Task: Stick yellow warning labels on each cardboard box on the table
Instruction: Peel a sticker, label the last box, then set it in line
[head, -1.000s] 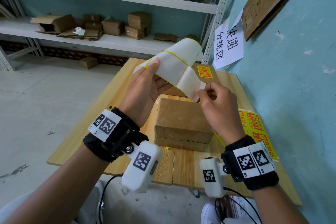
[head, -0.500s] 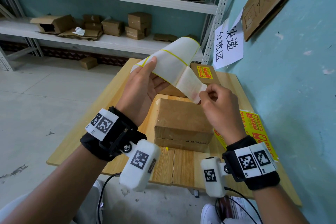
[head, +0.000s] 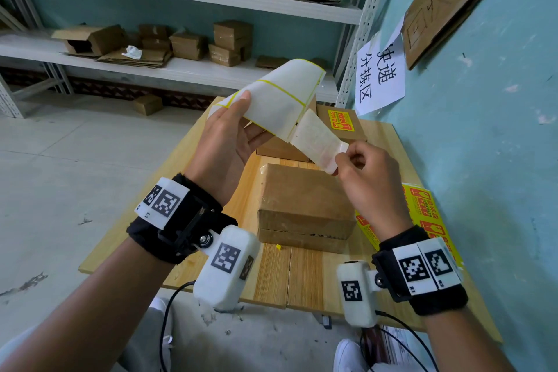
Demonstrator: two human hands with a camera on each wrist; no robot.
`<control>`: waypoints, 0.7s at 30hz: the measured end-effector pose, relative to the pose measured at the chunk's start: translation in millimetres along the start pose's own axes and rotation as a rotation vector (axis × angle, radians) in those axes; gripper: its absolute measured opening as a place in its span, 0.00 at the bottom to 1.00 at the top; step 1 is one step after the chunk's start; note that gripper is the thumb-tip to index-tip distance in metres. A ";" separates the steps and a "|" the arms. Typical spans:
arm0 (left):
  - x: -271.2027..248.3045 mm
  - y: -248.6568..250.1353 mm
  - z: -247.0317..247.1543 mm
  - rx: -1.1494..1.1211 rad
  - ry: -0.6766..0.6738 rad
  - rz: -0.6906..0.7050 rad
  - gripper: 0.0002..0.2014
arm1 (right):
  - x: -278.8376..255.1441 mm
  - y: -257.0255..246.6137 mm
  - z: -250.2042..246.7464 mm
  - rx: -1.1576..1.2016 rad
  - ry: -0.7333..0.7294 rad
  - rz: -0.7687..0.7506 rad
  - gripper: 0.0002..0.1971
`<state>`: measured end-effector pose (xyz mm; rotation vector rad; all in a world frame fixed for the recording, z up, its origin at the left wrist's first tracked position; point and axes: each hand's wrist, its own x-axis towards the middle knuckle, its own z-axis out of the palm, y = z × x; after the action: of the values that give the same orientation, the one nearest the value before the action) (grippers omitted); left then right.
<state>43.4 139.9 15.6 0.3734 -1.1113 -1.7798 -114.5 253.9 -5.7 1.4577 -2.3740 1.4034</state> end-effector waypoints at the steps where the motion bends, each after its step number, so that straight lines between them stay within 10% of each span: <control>1: 0.7 0.5 -0.8 0.000 0.006 0.001 0.11 | 0.2 0.5 0.1 0.004 0.002 0.005 0.08; 13: 10.2 2.0 -17.8 0.095 0.118 0.062 0.09 | 2.8 3.9 -1.2 0.036 0.026 0.018 0.10; 21: 26.0 -25.9 -74.0 0.281 0.359 -0.153 0.10 | 3.3 5.0 -3.9 0.042 0.023 0.016 0.10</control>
<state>65.3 82.5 -39.6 0.9309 -1.0942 -1.6037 -121.5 255.0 -5.3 1.4272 -2.3621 1.4735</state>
